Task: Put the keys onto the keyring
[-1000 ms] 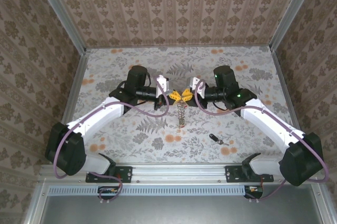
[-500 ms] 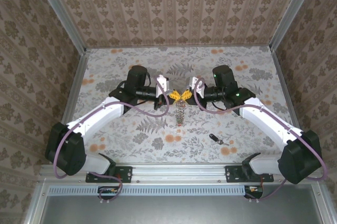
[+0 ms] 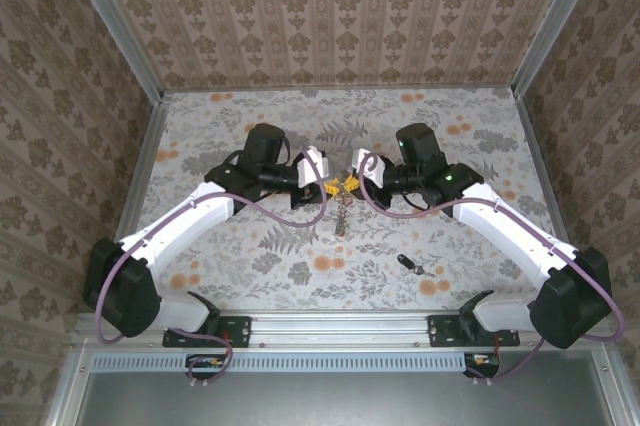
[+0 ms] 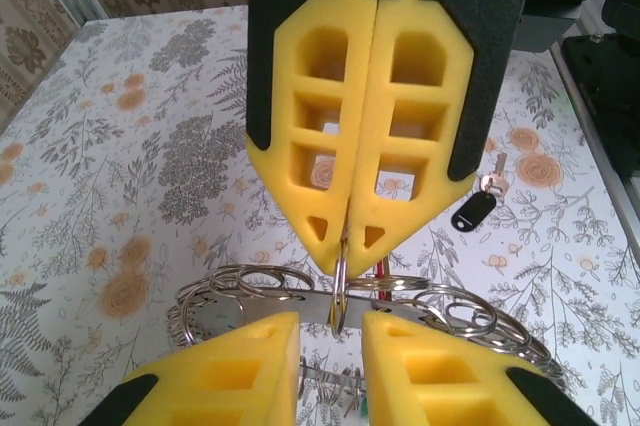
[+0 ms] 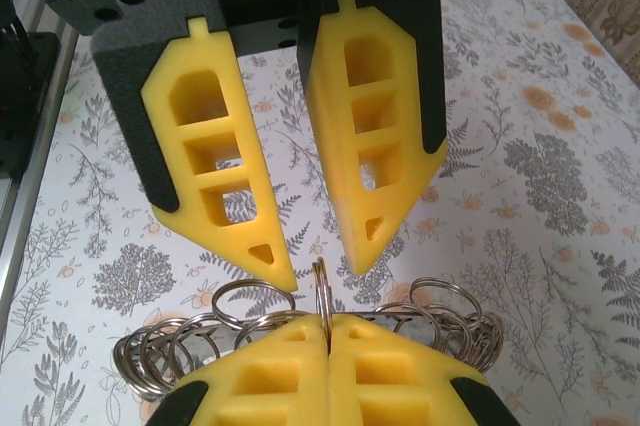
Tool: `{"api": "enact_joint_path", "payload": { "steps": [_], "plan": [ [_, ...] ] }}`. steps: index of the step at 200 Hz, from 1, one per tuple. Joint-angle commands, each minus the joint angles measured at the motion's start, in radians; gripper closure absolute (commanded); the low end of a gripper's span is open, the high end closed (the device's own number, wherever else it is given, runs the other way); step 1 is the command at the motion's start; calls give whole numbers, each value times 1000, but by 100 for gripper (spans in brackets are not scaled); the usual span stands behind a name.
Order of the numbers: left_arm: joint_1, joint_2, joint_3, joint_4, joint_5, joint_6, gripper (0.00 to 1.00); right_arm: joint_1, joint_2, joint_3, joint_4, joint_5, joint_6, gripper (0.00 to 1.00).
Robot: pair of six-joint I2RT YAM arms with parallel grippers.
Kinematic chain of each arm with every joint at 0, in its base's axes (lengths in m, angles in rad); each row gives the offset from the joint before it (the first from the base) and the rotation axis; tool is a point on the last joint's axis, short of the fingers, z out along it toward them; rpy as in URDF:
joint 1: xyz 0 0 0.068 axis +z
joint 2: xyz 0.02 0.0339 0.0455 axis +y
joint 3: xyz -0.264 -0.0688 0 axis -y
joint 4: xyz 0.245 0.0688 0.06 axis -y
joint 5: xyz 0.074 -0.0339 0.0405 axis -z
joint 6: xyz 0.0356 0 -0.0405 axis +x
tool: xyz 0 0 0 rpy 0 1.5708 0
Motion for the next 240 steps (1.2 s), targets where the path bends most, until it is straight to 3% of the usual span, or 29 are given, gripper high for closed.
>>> {"api": "enact_joint_path", "payload": {
  "steps": [1,40,77,112,164,231,240],
  "plan": [
    [-16,-8,39,-31,-27,39,77,11,4,51,-28,25,-24,100],
    [-31,10,52,-24,-26,39,81,19,8,65,-36,30,-30,100],
    [-35,13,64,-37,-34,50,100,25,14,81,-78,54,-49,100],
    [-23,11,58,-22,-2,28,100,24,-1,55,-55,67,-56,100],
    [26,-36,-57,269,197,-141,100,-33,13,-38,144,-123,63,84],
    [37,-42,-102,405,261,-215,100,-49,57,-46,195,-147,79,86],
    [40,-46,-107,408,258,-218,100,-52,56,-48,191,-140,75,94]
  ]
}}
